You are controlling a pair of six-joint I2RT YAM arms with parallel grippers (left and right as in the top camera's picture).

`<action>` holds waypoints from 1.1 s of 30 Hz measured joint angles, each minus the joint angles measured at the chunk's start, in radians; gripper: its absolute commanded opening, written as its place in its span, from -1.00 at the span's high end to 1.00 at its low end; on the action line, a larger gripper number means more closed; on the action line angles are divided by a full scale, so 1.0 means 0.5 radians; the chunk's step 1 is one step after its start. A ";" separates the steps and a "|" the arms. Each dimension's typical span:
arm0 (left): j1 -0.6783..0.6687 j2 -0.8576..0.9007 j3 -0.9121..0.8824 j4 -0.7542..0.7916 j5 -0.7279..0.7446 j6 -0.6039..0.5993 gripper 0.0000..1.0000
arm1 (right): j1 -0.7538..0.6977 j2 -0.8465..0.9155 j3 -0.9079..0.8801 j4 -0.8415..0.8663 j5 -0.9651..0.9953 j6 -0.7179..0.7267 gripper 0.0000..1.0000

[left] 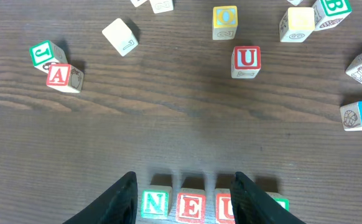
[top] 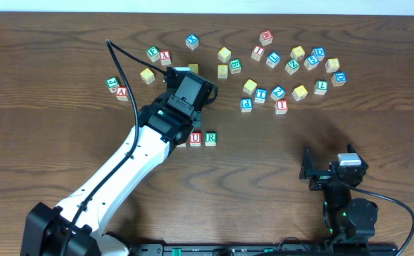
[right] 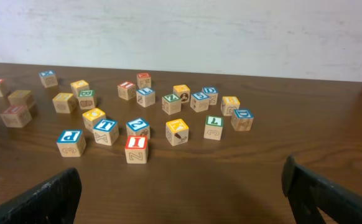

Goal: Spell out NEURIPS
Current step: 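Raise the left gripper and move it to the upper left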

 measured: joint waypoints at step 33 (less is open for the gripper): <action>0.726 0.000 0.000 -0.005 0.421 0.262 -0.31 | 0.000 0.000 0.000 0.021 -0.034 0.027 -0.99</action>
